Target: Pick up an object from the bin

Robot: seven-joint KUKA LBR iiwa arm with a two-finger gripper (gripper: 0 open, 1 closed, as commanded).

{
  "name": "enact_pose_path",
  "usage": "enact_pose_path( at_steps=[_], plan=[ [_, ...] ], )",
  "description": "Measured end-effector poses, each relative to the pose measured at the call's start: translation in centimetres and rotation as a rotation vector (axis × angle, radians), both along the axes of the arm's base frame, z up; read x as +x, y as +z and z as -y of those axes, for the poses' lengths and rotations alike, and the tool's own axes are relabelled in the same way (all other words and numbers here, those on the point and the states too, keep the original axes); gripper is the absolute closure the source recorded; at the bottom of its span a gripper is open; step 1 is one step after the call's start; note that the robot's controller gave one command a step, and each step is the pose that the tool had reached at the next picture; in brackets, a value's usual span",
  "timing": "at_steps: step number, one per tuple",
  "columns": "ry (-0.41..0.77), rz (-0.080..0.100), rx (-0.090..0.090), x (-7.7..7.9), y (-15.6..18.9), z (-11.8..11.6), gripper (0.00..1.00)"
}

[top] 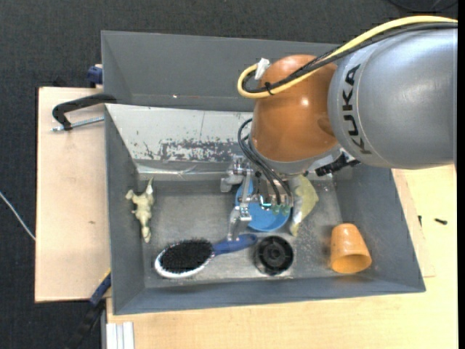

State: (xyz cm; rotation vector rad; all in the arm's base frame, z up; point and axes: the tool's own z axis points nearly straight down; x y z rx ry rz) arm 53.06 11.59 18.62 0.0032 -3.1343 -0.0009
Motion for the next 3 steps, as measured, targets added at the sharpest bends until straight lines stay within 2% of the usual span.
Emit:
enact_pose_path(
  at_steps=[1, 2, 3],
  plan=[
    [0.072, 0.001, -0.001, -3.3, -10.8, 10.8, 0.00],
    [0.079, 0.008, 0.001, -3.1, -10.4, 10.4, 1.00],
    [0.265, 0.021, -0.001, -0.1, 6.1, 11.2, 1.00]
  ],
)
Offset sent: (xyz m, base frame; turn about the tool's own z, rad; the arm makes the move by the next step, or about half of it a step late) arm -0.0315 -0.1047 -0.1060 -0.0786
